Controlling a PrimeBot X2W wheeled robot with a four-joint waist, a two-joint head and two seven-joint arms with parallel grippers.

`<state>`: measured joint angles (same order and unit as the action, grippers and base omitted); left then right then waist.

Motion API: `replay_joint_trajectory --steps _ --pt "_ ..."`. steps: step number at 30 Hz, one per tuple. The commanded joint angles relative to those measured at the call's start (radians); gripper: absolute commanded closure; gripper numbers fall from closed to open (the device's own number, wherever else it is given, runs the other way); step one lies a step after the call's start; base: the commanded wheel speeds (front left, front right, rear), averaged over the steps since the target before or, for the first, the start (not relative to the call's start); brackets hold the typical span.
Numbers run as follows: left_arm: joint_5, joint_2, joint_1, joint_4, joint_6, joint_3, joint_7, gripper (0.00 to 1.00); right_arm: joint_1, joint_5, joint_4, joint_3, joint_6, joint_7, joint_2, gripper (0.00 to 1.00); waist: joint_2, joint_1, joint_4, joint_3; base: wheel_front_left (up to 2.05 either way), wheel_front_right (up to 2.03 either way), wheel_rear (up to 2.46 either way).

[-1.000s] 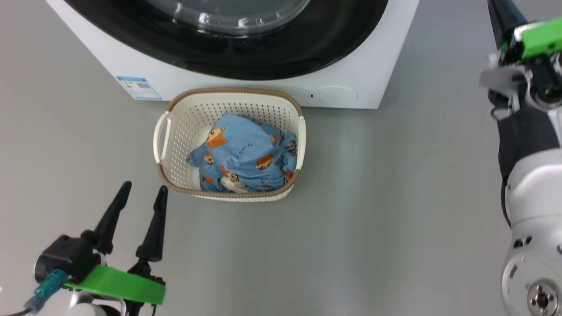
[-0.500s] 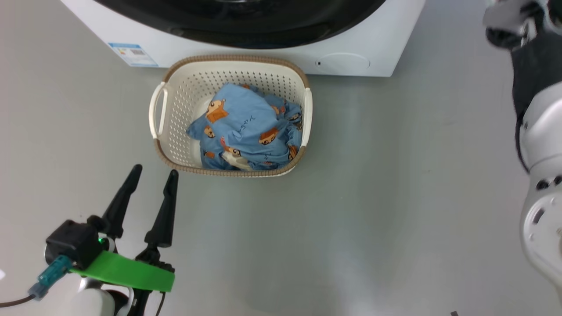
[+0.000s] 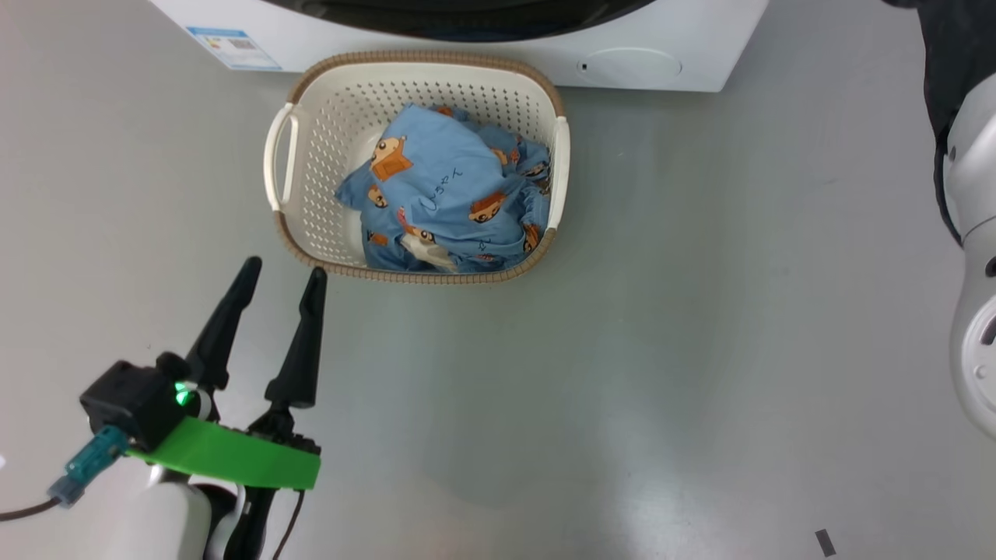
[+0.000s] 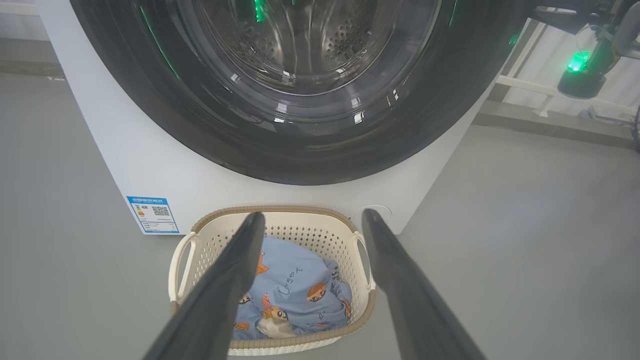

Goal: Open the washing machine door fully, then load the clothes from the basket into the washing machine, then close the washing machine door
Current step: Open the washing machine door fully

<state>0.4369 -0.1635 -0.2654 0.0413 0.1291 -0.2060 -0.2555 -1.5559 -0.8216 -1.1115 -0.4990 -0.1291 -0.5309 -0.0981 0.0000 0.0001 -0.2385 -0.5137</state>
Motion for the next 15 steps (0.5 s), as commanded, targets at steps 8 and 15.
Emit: replay_joint_trajectory --steps 8,15 --pt "0.013 -0.013 -0.048 -0.033 0.002 0.018 -0.006 0.0 -0.104 0.053 -0.012 -0.009 -0.002 0.016 0.039 1.0 0.0 -0.0001 -0.027 -0.03 0.0 0.0 0.0" --pt "0.026 0.0 -0.055 -0.034 0.002 0.009 -0.006 0.0 -0.148 0.107 -0.074 -0.016 -0.002 0.038 0.042 1.0 0.0 -0.0001 -0.043 -0.04 0.0 0.0 0.0"
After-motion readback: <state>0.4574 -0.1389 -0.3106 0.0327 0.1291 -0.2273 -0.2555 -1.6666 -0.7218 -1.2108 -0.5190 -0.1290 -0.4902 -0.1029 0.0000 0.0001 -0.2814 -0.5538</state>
